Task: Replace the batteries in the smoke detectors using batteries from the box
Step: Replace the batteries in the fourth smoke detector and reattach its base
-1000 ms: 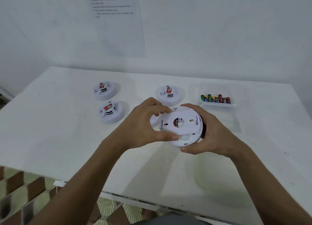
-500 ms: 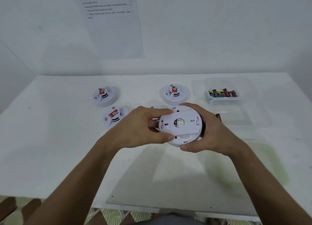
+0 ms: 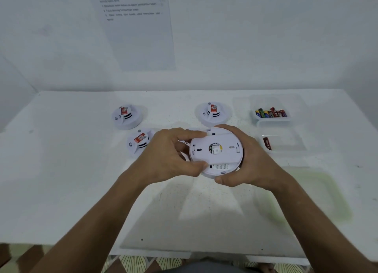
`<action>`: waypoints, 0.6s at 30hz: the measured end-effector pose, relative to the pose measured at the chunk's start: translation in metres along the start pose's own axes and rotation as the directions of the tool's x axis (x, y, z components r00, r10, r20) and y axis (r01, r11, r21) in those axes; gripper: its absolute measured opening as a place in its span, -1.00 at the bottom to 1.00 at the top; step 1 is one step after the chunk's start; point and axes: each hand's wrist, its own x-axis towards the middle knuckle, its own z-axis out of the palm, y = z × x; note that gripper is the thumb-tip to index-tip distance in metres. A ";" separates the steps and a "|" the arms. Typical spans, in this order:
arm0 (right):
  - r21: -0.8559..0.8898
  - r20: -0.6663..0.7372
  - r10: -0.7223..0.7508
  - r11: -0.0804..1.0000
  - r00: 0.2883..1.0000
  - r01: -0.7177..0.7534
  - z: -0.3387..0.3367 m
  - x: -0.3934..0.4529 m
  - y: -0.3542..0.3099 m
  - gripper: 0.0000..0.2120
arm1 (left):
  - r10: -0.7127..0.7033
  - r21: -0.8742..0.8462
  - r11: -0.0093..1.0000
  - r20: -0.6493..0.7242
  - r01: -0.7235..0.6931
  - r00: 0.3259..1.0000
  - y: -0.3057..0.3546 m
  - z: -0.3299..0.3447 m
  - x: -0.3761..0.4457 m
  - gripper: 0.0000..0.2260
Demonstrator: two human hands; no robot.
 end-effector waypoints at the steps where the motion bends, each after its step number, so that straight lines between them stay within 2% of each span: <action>1: 0.003 0.015 0.003 1.000 1.000 -0.003 0.000 0.001 -0.001 -0.14 | 0.012 -0.004 1.000 -0.007 -0.012 1.000 -0.002 0.001 -0.001 -0.47; 6: 0.043 0.135 0.032 0.998 0.990 -0.039 -0.003 0.005 -0.006 -0.15 | 0.057 -0.026 0.998 0.005 -0.057 0.998 -0.005 -0.002 -0.010 -0.46; 12: 0.048 0.236 0.041 0.997 0.971 -0.054 -0.008 0.009 -0.010 -0.14 | 0.018 0.028 0.999 0.065 -0.020 0.998 -0.005 -0.008 -0.015 -0.47; 15: -0.037 0.195 0.076 0.997 0.978 -0.070 -0.006 0.006 -0.008 -0.12 | -0.004 0.019 1.000 0.042 0.003 0.999 -0.006 -0.008 -0.013 -0.44; 18: -0.243 0.091 0.058 0.969 0.994 -0.035 -0.006 0.003 -0.007 -0.08 | -0.010 -0.026 1.000 0.002 0.010 1.000 -0.002 -0.008 -0.010 -0.38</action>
